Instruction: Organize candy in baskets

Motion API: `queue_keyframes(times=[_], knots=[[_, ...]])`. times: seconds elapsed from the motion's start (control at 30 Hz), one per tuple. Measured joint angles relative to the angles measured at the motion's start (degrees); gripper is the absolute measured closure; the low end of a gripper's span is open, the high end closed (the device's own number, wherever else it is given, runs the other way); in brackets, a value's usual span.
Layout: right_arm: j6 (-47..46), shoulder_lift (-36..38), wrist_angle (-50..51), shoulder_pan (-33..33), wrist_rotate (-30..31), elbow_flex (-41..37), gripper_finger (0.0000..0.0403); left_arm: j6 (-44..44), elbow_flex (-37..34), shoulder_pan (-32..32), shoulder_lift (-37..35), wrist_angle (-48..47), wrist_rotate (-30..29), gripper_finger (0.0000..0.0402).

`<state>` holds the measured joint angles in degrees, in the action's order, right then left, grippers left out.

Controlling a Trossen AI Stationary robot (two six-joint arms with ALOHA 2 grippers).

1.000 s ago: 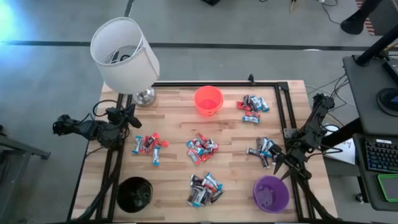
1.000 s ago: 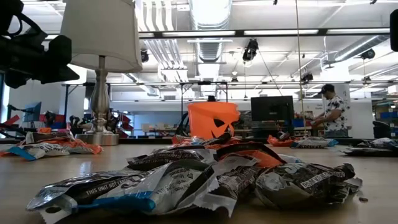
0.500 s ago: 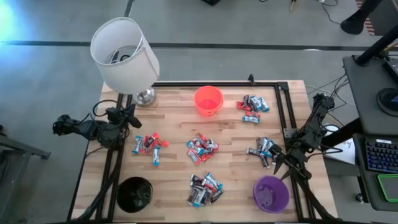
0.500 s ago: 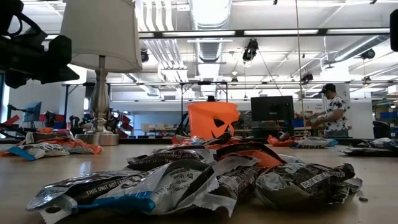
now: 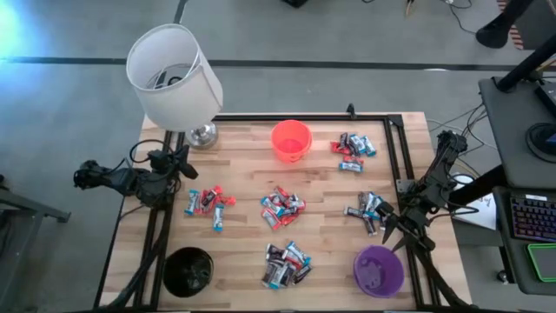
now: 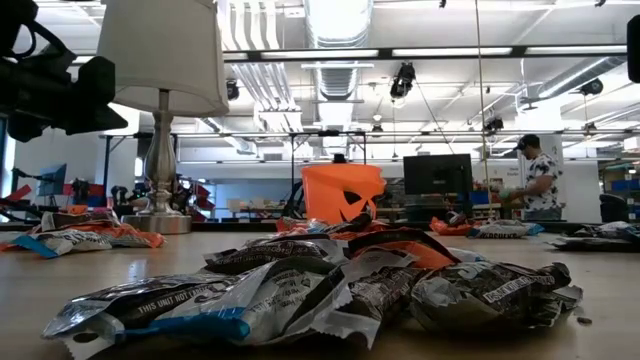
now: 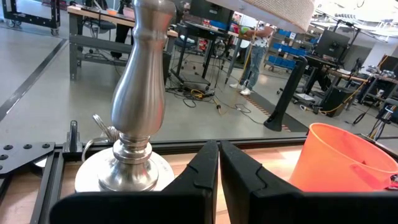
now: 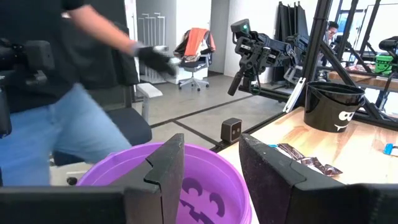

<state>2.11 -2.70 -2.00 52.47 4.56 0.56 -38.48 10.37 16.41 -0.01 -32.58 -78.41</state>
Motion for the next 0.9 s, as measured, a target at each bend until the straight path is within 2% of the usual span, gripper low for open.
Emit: queue_keyframes(times=[0.73, 0.9], knots=[[0.0, -0.02, 0.0, 0.0, 0.01, 0.02, 0.0257, 0.1, 0.0, -0.01, 0.0, 0.0, -0.03, 0.0402], [0.0, -0.01, 0.0, 0.01, 0.01, 0.0, 0.0257, 3.47, 0.0, 0.0, 0.0, 0.0, -1.49, 0.0402]])
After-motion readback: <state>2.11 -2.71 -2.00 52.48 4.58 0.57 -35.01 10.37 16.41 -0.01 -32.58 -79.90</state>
